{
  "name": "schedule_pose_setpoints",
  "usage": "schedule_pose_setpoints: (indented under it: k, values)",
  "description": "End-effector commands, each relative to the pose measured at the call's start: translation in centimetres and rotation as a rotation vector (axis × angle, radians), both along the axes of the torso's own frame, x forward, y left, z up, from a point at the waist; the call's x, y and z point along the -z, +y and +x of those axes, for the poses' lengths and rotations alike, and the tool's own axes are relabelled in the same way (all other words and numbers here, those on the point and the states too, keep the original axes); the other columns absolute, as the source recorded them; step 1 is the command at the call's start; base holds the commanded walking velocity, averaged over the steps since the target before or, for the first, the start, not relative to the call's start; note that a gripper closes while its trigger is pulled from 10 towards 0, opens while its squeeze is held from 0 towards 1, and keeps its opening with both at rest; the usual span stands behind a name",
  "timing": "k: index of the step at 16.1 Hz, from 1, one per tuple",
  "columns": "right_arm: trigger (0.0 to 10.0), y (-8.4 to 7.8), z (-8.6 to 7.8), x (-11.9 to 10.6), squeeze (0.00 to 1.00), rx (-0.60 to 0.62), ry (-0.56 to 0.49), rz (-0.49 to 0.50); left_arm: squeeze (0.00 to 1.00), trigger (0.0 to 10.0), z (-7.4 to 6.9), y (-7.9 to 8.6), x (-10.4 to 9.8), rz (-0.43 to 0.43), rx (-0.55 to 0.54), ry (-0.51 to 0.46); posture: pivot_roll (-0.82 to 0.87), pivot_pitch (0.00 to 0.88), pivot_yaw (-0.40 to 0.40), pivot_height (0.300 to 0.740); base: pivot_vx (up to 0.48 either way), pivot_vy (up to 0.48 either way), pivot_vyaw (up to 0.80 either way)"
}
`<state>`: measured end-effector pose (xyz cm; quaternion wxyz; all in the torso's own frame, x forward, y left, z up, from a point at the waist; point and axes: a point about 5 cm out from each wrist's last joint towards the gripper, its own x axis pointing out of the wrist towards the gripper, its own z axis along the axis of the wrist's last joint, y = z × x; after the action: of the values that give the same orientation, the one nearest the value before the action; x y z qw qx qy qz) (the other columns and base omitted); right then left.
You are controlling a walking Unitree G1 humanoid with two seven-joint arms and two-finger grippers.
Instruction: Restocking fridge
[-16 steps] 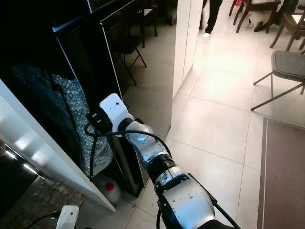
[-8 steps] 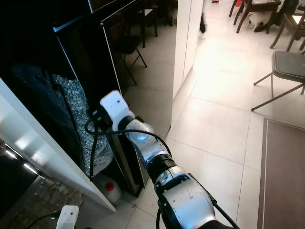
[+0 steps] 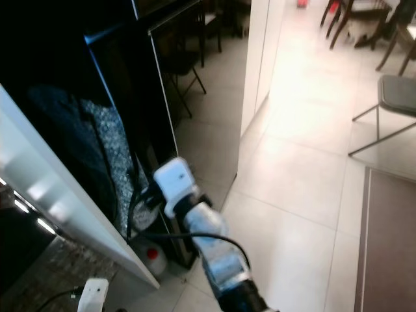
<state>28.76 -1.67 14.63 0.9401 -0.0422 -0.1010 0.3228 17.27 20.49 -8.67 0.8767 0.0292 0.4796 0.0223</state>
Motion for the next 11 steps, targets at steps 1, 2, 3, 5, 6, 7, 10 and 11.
schedule_pose_setpoints:
  k: [1,2,3,5,6,7,10,11]
  values:
    - [10.0,-2.7,0.4,0.7,0.0,0.148,0.055,-0.002,0.0,10.0,-0.4,0.4,0.1,0.014,0.003,0.016,-0.14,0.004,0.098,0.74,0.0,0.0,0.0]
    - [10.0,-4.9,0.7,1.5,0.0,0.269,0.103,-0.006,0.0,10.0,-0.4,0.4,0.1,0.014,0.003,0.016,-0.14,0.002,0.099,0.74,0.0,0.0,0.0]
    - [10.0,-7.1,0.8,2.3,0.0,0.372,0.141,-0.031,0.0,10.0,-0.4,0.4,0.1,0.014,0.004,0.016,-0.14,0.001,0.097,0.74,0.0,0.0,0.0]
    - [10.0,-10.9,0.3,3.5,0.0,0.534,0.217,-0.021,0.0,10.0,-0.5,0.4,0.1,0.015,0.006,0.016,-0.14,0.0,0.098,0.74,0.0,0.0,0.0]
    - [10.0,-12.8,-0.1,4.1,0.0,0.642,0.244,-0.015,0.0,10.0,-0.5,0.4,0.1,0.017,0.007,0.018,-0.14,0.0,0.097,0.74,0.0,0.0,0.0]
    - [10.0,-14.4,-0.4,5.0,0.0,0.707,0.28,-0.023,0.0,10.0,-0.5,0.4,0.2,0.018,0.008,0.019,-0.14,0.0,0.097,0.74,0.0,0.0,0.0]
    - [10.0,-20.9,-1.3,8.3,0.0,0.92,0.418,-0.003,0.0,10.0,-0.6,0.4,0.2,0.02,0.01,0.02,-0.14,0.0,0.1,0.74,0.0,0.0,0.0]
    - [10.0,-24.4,-2.3,10.4,0.0,1.033,0.502,-0.016,0.0,10.0,-0.6,0.4,0.2,0.02,0.012,0.022,-0.15,0.0,0.101,0.74,0.0,0.0,0.0]
